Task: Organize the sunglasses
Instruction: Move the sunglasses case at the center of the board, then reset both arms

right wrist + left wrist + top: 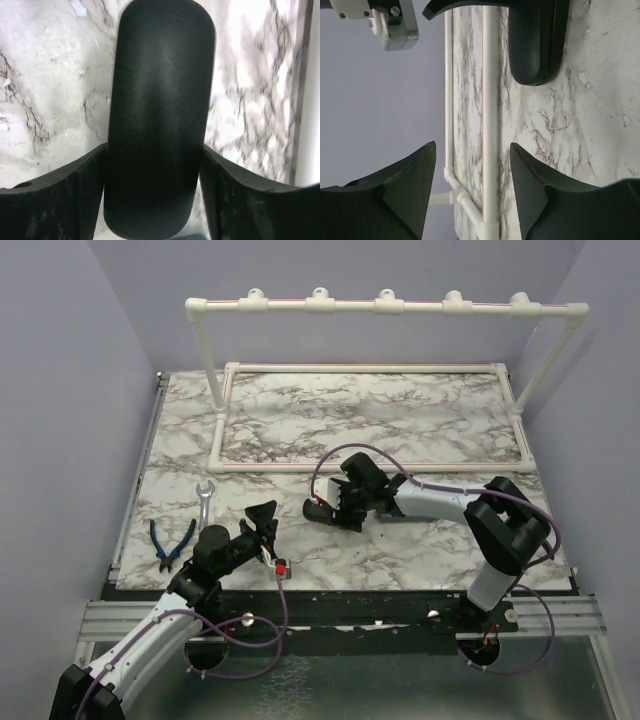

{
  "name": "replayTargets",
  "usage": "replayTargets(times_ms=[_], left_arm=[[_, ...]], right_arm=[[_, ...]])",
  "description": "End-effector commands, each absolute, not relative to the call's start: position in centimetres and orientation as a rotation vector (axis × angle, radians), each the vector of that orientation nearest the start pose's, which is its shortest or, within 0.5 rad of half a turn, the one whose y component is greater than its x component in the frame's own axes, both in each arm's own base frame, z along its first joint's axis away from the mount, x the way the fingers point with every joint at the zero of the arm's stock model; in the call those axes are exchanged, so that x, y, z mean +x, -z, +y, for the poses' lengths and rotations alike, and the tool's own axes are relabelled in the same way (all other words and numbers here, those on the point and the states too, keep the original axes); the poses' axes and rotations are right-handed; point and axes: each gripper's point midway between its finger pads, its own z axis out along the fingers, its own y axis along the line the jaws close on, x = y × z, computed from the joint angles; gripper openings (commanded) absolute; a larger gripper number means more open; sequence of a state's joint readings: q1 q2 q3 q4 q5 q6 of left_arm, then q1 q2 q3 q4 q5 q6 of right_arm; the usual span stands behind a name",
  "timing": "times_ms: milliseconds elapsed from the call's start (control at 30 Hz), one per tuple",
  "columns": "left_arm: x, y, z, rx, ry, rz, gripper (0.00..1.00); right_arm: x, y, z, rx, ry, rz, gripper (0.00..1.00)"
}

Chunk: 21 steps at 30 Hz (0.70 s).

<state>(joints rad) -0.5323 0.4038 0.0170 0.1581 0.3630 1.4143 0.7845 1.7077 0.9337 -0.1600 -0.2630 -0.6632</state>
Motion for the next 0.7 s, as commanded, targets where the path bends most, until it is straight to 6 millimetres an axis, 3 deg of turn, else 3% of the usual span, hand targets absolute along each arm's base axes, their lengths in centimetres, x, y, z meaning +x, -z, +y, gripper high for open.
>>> replayTargets(times_ms=[0, 33, 133, 233, 367, 467, 567, 600, 667], left_arm=[[22.0, -7.0, -14.0, 1.609, -0.245, 1.025, 0.62], [22.1, -7.1, -13.9, 1.593, -0.243, 1.047, 0.63], [22.6, -7.5, -13.6, 1.547, -0.243, 1.098, 0.64], [22.9, -8.1, -13.3, 1.493, -0.236, 1.147, 0.64], [23.5, -9.6, -13.1, 1.358, -0.18, 1.254, 0.66], [24.2, -11.0, -12.4, 1.193, -0.139, 1.373, 0.66], [24.5, -12.7, -11.7, 1.013, -0.066, 1.431, 0.71], [24.7, -13.3, -11.4, 0.946, -0.043, 1.451, 0.73], [25.0, -14.0, -10.7, 0.864, -0.027, 1.477, 0.75]], right_arm=[[25.8, -1.1, 29.4, -1.975, -0.389, 1.706, 0.93], [25.9, -1.1, 29.4, -1.973, -0.387, 1.705, 0.99], [26.2, -2.3, 29.7, -1.938, -0.381, 1.691, 1.0], [26.1, -4.7, 30.2, -1.883, -0.403, 1.643, 1.0], [26.1, -9.7, 30.5, -1.752, -0.397, 1.526, 1.0], [25.5, -14.9, 30.4, -1.595, -0.429, 1.423, 1.0], [25.8, -19.3, 28.5, -1.341, -0.487, 1.449, 1.0], [27.0, -20.6, 27.3, -1.197, -0.483, 1.491, 1.0], [30.3, -21.6, 22.9, -0.837, -0.419, 1.656, 1.0]])
